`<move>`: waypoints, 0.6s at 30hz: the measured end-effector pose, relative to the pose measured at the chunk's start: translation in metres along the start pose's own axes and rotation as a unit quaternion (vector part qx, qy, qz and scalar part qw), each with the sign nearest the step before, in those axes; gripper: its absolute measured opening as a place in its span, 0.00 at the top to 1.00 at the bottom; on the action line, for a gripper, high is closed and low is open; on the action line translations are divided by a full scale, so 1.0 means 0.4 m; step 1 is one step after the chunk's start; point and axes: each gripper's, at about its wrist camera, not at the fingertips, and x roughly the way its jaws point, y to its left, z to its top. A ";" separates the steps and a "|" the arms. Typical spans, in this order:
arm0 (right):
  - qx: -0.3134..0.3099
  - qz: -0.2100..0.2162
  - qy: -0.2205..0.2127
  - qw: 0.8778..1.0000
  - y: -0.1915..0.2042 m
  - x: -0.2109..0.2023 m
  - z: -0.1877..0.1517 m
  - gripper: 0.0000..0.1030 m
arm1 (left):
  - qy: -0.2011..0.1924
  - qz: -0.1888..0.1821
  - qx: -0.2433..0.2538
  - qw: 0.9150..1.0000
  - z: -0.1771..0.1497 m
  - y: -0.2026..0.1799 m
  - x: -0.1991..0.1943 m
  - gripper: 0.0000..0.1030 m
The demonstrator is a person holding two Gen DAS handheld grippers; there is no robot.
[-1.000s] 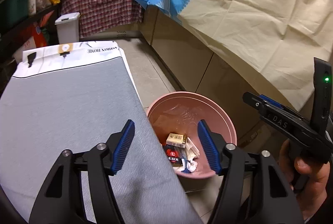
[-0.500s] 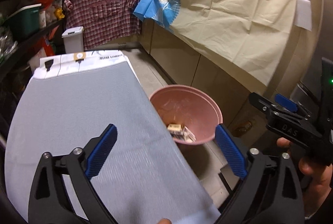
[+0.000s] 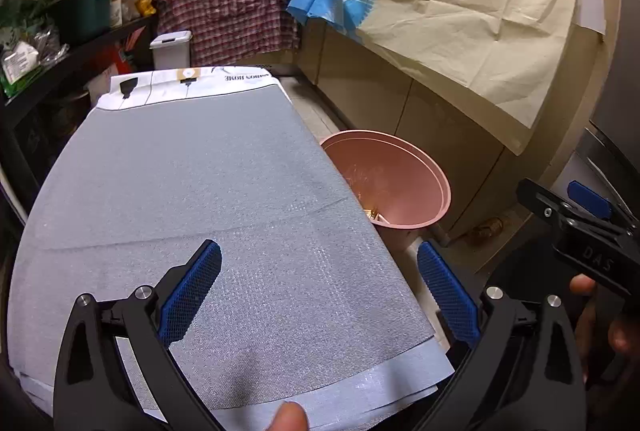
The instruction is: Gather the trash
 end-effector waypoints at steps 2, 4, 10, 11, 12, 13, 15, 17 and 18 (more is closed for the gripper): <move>-0.003 0.000 -0.001 1.000 0.006 -0.001 0.000 0.05 | 0.000 0.002 0.002 1.000 -0.001 0.002 0.002 0.07; -0.008 0.000 -0.002 1.000 0.013 0.000 -0.001 0.05 | -0.004 0.005 0.009 1.000 -0.003 -0.003 0.002 0.07; -0.013 0.000 -0.002 1.000 0.022 0.002 -0.002 0.05 | -0.013 0.003 0.012 1.000 -0.004 -0.012 -0.006 0.07; -0.013 -0.001 -0.002 1.000 0.023 0.002 -0.001 0.05 | -0.014 0.003 0.012 1.000 -0.004 -0.012 -0.006 0.07; -0.014 -0.001 -0.002 1.000 0.025 0.002 -0.002 0.05 | -0.014 0.004 0.013 1.000 -0.004 -0.013 -0.005 0.07; -0.015 -0.001 -0.002 1.000 0.026 0.001 -0.002 0.05 | -0.014 0.004 0.016 1.000 -0.005 -0.015 -0.004 0.07; -0.018 -0.001 -0.003 1.000 0.030 0.000 -0.002 0.05 | -0.013 0.004 0.018 1.000 -0.007 -0.019 -0.002 0.07; -0.018 -0.001 -0.005 1.000 0.033 -0.002 -0.003 0.05 | -0.013 0.004 0.017 1.000 -0.007 -0.020 -0.002 0.07; -0.018 -0.001 -0.005 1.000 0.034 -0.002 -0.003 0.05 | -0.013 0.004 0.016 1.000 -0.007 -0.020 -0.002 0.07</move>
